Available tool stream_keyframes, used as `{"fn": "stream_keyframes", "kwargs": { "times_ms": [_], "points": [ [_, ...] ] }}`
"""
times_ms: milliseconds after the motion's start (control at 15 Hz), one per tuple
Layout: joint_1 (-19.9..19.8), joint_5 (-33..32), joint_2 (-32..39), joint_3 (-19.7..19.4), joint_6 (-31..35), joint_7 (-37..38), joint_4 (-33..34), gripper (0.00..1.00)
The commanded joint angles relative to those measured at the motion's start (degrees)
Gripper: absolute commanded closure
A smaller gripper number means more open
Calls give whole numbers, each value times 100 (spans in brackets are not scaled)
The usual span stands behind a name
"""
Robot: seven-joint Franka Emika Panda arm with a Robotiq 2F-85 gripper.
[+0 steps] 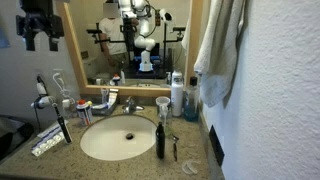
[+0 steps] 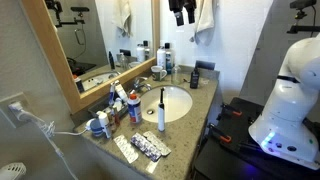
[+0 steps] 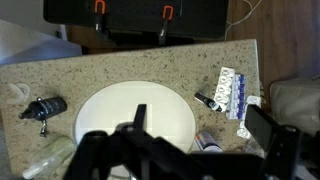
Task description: Put the toothbrush on the charging station
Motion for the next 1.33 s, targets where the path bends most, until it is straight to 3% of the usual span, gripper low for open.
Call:
{"fn": "stream_keyframes", "kwargs": {
  "times_ms": [0, 267, 533, 933, 1267],
  "points": [
    [12, -4, 6, -10, -10, 4, 12, 0],
    [-21, 1, -268, -117, 592, -190, -444, 0],
    [-89, 233, -990, -507, 2237, -675, -1695, 0],
    [-27, 812, -1955, -1401, 4255, -2217, -3610, 0],
    [489, 1407, -1843, -2104, 5790, -3859, -4741, 0]
  ]
}}
